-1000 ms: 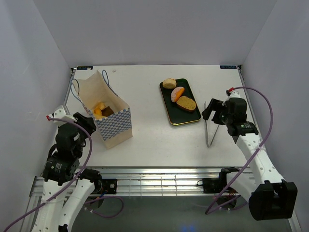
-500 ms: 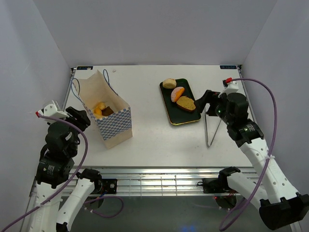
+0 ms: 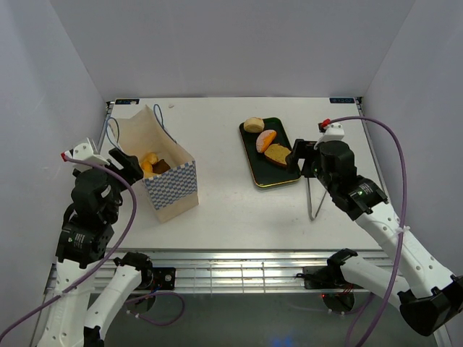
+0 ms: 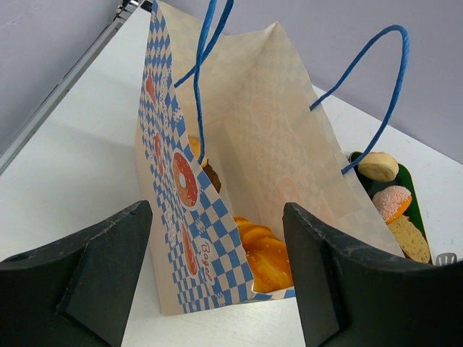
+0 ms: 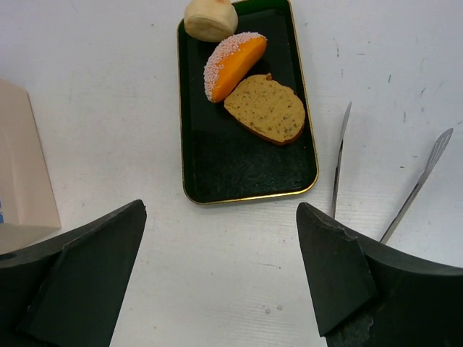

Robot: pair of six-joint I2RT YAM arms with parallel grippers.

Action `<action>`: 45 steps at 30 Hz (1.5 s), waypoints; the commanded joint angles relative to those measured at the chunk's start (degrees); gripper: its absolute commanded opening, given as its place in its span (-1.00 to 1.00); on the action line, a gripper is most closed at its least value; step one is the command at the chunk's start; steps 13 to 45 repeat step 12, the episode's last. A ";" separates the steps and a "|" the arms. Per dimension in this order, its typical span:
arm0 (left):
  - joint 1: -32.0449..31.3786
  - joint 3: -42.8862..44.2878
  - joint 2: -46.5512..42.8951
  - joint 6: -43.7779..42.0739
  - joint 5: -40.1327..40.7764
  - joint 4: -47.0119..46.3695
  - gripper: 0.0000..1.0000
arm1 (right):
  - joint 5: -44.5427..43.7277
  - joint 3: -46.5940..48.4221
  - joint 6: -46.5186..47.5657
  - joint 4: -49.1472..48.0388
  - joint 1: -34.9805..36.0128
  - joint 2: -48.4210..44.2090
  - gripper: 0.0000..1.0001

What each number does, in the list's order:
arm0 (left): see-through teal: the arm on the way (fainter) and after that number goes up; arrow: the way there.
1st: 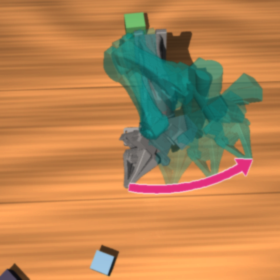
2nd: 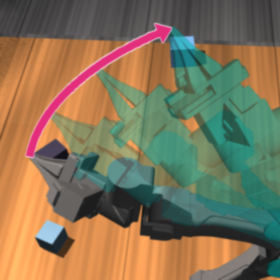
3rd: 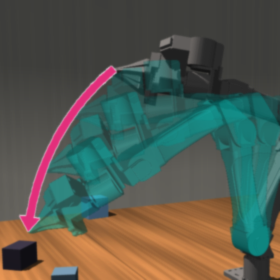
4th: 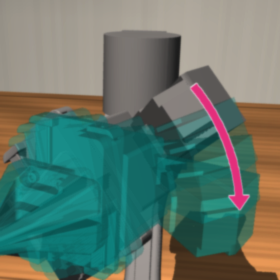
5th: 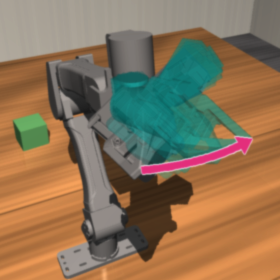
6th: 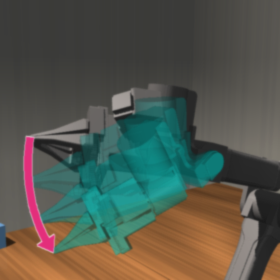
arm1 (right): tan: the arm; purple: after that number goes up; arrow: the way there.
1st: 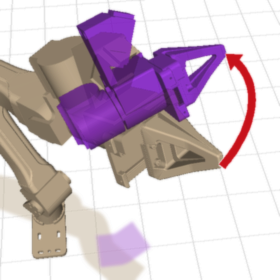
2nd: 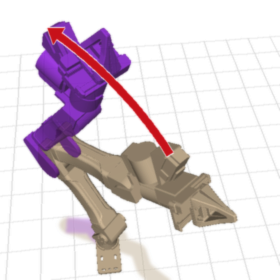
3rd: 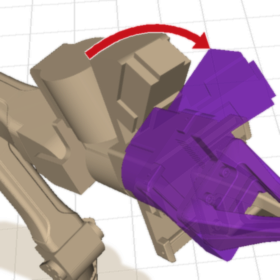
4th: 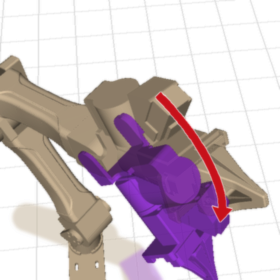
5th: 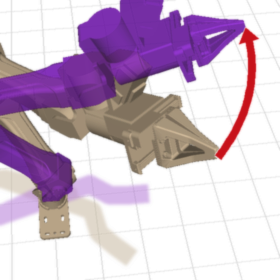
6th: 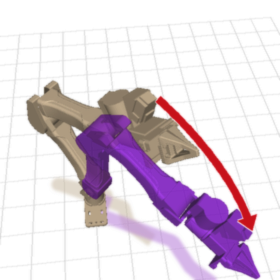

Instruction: Place the fake bread into the paper bag

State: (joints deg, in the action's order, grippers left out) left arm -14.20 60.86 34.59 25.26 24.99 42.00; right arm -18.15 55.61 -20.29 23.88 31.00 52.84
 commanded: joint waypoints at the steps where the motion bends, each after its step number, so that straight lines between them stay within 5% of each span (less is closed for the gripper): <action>1: 0.31 2.86 0.30 -2.05 0.58 -0.95 0.68 | -3.99 0.64 1.92 -2.17 0.55 -1.60 0.80; 45: 0.31 1.37 -0.05 -3.20 0.67 -1.22 0.70 | -5.14 -0.95 2.89 -3.14 0.81 -2.48 0.80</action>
